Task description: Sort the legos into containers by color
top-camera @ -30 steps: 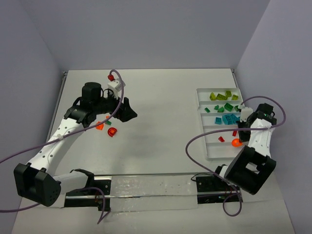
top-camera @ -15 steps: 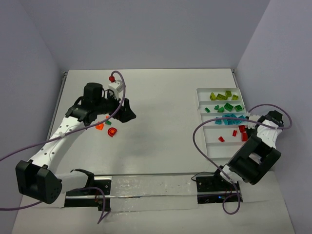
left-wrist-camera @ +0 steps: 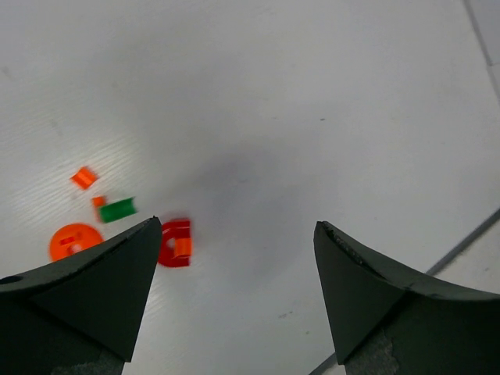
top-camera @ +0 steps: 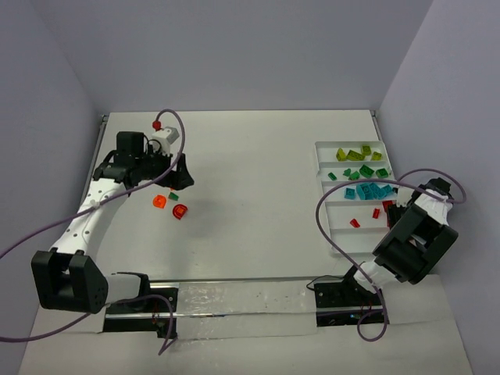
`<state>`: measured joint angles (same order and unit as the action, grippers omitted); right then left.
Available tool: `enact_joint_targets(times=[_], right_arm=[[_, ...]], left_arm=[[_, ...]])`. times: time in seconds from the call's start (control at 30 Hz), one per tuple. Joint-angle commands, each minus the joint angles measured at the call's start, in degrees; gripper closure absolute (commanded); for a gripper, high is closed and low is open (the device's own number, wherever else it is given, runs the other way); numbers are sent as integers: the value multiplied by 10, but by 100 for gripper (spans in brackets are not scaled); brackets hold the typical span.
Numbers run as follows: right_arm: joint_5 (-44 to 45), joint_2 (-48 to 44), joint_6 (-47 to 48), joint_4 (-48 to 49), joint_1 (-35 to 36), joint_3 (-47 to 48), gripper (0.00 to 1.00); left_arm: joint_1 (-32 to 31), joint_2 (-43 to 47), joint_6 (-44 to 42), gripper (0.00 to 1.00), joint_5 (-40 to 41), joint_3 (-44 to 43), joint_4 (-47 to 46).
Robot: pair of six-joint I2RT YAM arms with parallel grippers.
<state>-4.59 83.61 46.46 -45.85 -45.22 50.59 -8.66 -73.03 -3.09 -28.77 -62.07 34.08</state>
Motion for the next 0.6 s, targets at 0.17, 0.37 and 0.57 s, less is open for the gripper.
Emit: enact_joint_targets(times=[0.17,0.37,0.57], right_arm=[[-32,-62,-24,-68,47,73,31],[-69,-92,-79,-121,122,127,23],[-97,-107,-127,-151,199,175,20]], left_arm=[[149,-25,-111,30,125,-4,48],[165,-35,-205,36,134,45,1],[167,-60,-266,51,104,77,-52]])
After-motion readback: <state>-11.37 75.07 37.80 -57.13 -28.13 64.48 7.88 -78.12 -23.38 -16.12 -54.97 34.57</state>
